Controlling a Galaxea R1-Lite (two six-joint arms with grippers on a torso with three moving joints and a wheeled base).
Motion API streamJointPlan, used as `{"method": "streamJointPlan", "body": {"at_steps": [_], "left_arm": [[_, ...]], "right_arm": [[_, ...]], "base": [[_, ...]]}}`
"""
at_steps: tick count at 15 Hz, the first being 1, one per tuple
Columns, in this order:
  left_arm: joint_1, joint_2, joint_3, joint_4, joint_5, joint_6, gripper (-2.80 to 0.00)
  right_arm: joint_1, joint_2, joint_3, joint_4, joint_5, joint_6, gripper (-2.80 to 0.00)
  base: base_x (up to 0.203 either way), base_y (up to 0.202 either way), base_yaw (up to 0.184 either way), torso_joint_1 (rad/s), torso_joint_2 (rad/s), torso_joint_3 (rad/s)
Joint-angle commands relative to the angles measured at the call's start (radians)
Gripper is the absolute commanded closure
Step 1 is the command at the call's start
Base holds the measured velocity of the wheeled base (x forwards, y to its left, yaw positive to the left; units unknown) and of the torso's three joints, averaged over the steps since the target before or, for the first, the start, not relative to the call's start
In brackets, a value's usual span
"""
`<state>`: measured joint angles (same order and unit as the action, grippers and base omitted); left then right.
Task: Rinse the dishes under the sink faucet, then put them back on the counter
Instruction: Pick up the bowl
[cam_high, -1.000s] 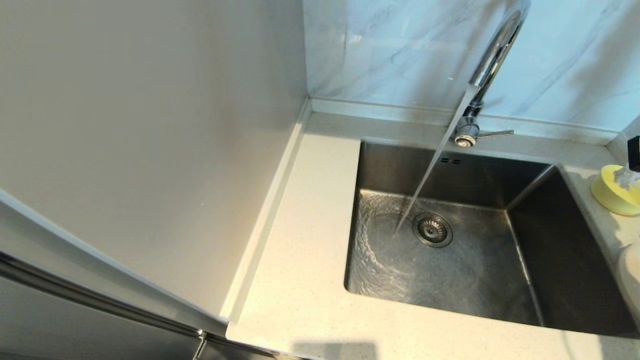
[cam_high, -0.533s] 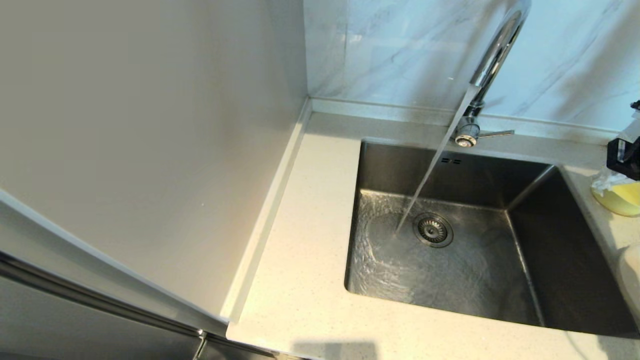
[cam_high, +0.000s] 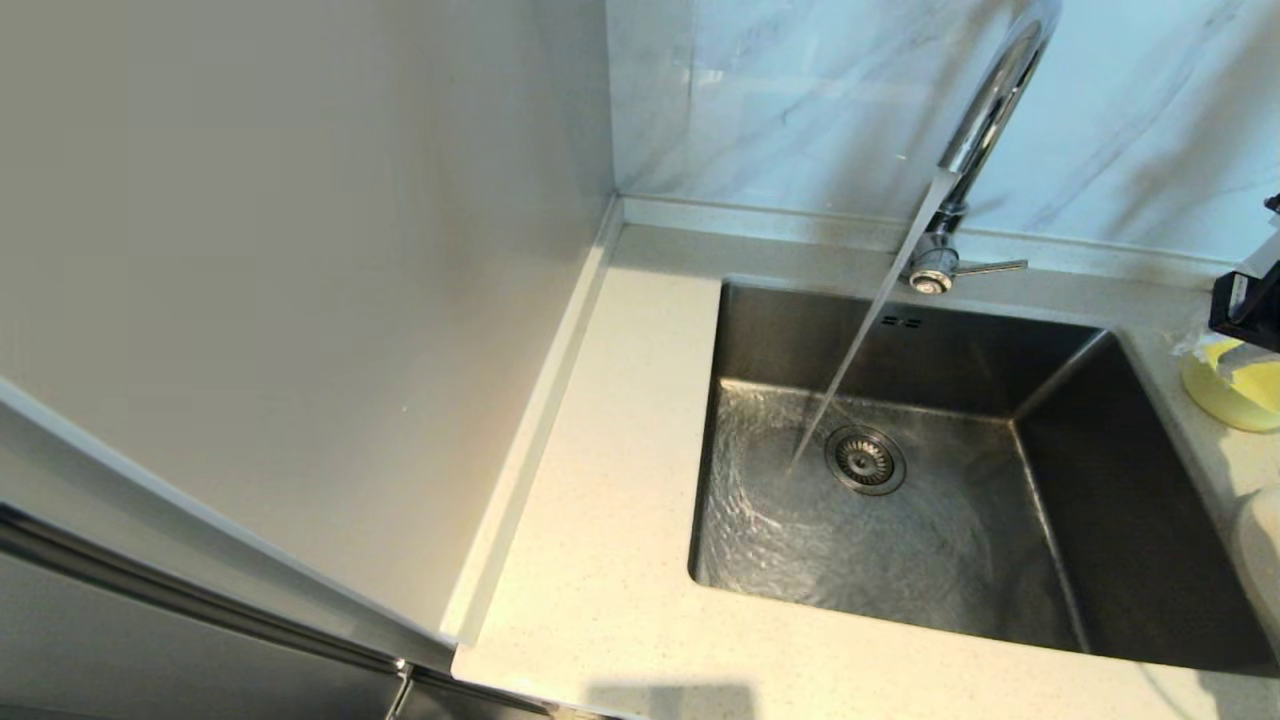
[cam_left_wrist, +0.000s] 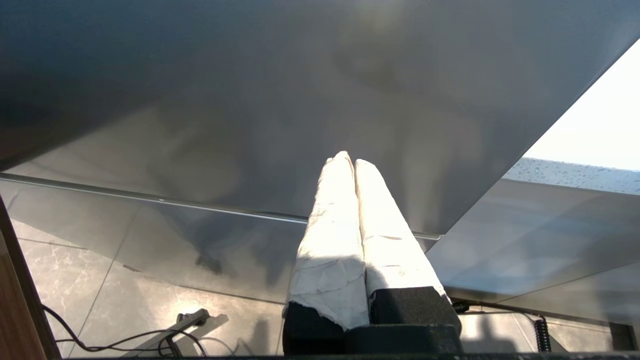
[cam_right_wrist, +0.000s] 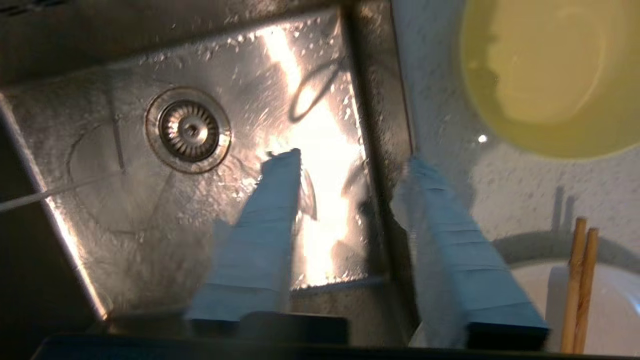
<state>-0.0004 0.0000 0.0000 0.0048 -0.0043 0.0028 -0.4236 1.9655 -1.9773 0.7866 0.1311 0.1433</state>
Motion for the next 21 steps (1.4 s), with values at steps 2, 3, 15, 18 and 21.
{"method": "streamJointPlan", "body": {"at_steps": [2,3,15,18,21], "left_arm": [[0.0,0.0,0.0,0.0,0.0,0.0,0.0],[0.0,0.0,0.0,0.0,0.0,0.0,0.0],[0.0,0.0,0.0,0.0,0.0,0.0,0.0],[0.0,0.0,0.0,0.0,0.0,0.0,0.0],[0.0,0.0,0.0,0.0,0.0,0.0,0.0]], "right_arm": [[-0.001,0.021,0.002,-0.015,-0.021,0.001,-2.8],[-0.002,0.038,0.001,-0.04,-0.032,-0.003,-2.8],[-0.049,0.169,0.002,-0.276,-0.128,-0.057,-2.8],[-0.049,0.194,0.002,-0.292,-0.168,-0.069,-2.8],[-0.049,0.215,0.002,-0.322,-0.19,-0.071,-2.8]], "base": [[0.0,0.0,0.0,0.0,0.0,0.0],[0.0,0.0,0.0,0.0,0.0,0.0],[0.0,0.0,0.0,0.0,0.0,0.0],[0.0,0.0,0.0,0.0,0.0,0.0],[0.0,0.0,0.0,0.0,0.0,0.0]]}}
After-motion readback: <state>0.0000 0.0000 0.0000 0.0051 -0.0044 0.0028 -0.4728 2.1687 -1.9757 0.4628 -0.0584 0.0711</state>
